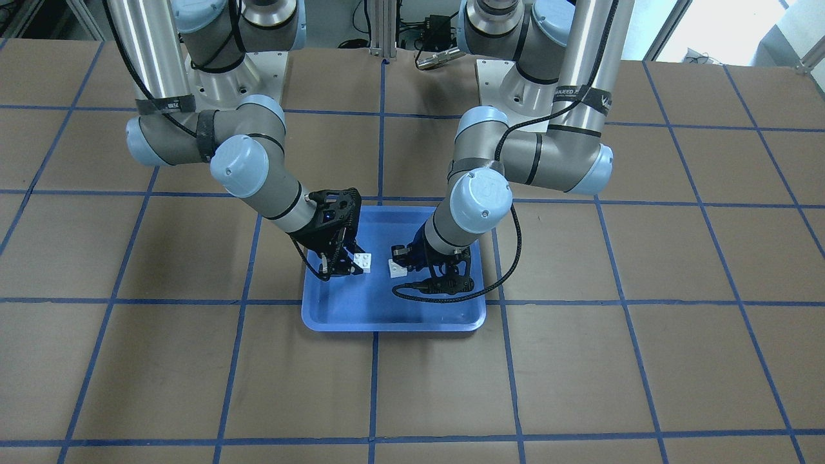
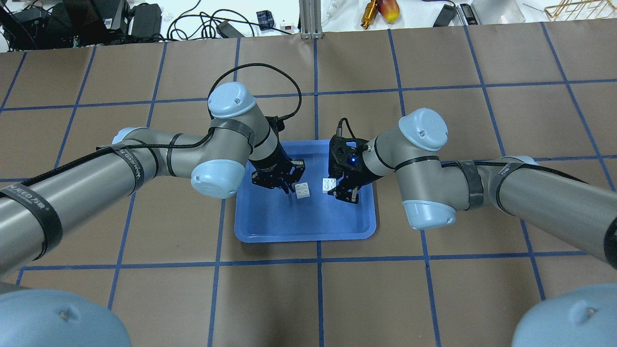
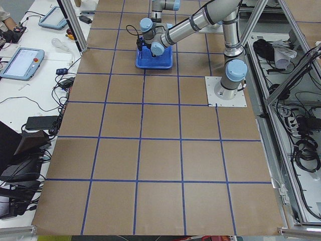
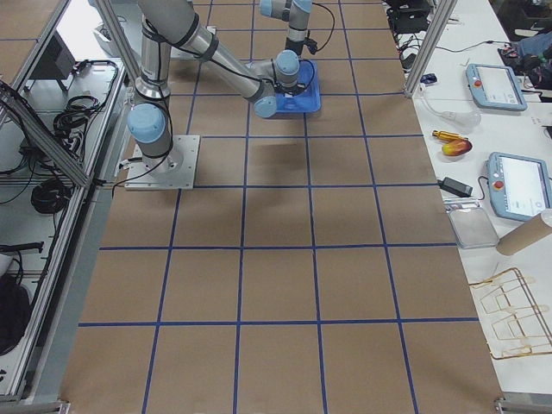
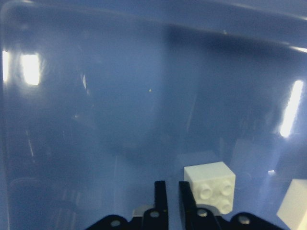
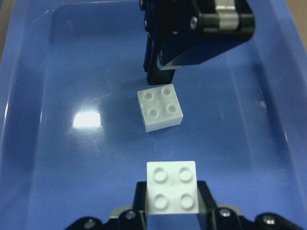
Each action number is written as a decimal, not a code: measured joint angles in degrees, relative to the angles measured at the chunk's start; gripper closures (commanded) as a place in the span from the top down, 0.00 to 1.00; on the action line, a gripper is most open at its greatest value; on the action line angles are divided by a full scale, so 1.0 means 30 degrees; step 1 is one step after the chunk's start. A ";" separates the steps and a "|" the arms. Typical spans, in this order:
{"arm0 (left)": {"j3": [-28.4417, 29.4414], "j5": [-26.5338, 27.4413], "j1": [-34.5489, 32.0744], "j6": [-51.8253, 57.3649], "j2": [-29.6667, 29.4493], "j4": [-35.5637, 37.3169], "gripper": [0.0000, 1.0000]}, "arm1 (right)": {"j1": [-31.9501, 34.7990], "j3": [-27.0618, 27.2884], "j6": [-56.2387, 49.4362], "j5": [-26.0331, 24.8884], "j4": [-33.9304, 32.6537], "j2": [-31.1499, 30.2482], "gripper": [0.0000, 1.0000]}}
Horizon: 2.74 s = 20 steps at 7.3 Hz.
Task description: Assemble white blocks and place on blue tray
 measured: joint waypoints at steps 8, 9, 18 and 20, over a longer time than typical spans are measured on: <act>0.0028 0.0008 -0.0143 0.0173 -0.0058 -0.0009 0.22 | 0.0362 -0.0229 0.0230 0.0033 -0.1562 0.1279 0.00; 0.0028 0.0014 -0.0145 0.0173 -0.0051 -0.0016 0.22 | 0.0473 -0.0265 0.0225 0.0033 -0.1559 0.1284 0.00; -0.0001 0.0043 -0.0146 0.0094 -0.0039 -0.0020 0.22 | 0.1039 -0.0398 0.0327 0.0256 -0.1412 0.1413 0.67; -0.0001 0.0023 -0.0146 0.0074 -0.0038 -0.0019 0.22 | 0.1040 -0.0398 0.0326 0.0770 -0.1406 0.1413 0.68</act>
